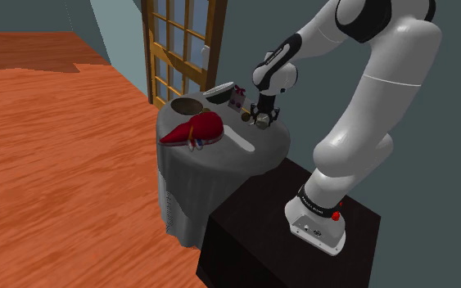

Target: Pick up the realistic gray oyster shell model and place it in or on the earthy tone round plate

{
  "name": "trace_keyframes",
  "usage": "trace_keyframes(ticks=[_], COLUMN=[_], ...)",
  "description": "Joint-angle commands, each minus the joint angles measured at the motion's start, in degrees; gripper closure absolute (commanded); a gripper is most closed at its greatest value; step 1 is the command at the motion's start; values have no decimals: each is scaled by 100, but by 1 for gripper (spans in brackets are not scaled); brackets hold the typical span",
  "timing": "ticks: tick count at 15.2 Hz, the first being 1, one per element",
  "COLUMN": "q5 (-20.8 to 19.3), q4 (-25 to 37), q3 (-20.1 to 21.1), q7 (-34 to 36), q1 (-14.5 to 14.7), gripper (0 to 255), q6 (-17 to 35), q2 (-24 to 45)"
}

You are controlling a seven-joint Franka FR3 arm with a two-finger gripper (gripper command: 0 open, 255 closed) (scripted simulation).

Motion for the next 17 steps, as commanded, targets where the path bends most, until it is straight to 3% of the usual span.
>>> trace_keyframes(ticks=[1, 15, 17], q5=[-26, -159, -72], q4=[21, 279, 530], q3=[-7, -20, 110], q7=[11, 60, 261], q1=[8, 35, 167], gripper=[255, 255, 255], q6=[-148, -1221, -1293], q2=[-129, -953, -756])
